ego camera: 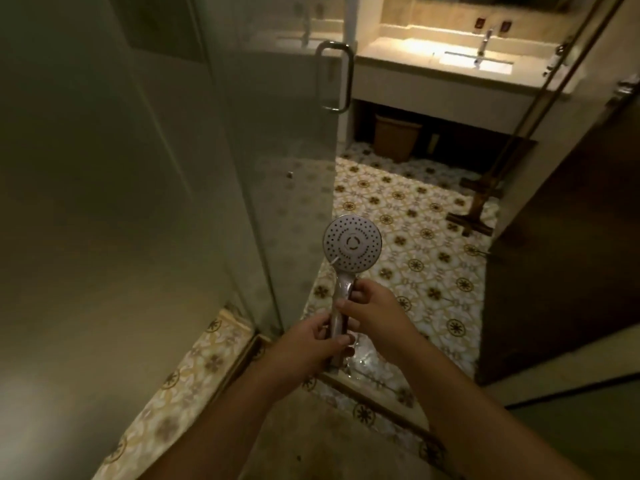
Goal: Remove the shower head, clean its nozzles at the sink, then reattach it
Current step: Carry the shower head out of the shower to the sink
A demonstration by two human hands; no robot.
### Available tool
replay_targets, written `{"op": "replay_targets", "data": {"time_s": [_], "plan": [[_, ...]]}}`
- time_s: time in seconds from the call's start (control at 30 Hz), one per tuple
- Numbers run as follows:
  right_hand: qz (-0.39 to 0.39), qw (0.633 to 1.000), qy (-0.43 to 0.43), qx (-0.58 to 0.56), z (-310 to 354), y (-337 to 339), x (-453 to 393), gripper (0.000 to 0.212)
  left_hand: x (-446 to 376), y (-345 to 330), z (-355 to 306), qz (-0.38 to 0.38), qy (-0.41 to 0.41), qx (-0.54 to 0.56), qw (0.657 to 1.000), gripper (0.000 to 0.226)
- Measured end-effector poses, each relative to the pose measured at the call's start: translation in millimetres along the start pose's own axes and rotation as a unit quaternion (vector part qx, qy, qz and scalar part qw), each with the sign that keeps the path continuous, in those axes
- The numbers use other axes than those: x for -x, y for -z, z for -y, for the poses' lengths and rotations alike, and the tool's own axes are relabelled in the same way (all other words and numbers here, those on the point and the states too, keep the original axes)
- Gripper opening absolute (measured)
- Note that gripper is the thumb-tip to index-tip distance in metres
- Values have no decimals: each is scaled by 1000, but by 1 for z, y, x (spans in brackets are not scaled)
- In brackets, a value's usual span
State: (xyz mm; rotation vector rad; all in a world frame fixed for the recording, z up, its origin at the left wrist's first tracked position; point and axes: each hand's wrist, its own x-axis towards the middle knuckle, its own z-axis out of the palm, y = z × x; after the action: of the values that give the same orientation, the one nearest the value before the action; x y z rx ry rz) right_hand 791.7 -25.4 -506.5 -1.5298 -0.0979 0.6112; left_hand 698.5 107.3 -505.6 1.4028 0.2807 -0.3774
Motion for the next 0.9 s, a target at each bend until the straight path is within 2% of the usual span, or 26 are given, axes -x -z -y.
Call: {"op": "replay_targets", "data": {"time_s": [0.2,0.37,0.57,0.9], "plan": [[-68,998,-3,5,11,36,-50,14,-79,7,-24,67,15,-25,997,27],[-136,990,1,-25,31,47,-107,6,-149,31,-54,137,17,-25,990,26],[-200,977,21,-66,61,69,-164,13,-219,43,-100,183,34,-50,981,28],[-211,976,15,-58,72,149,-253,12,-345,18,-130,190,26,-80,978,20]]}}
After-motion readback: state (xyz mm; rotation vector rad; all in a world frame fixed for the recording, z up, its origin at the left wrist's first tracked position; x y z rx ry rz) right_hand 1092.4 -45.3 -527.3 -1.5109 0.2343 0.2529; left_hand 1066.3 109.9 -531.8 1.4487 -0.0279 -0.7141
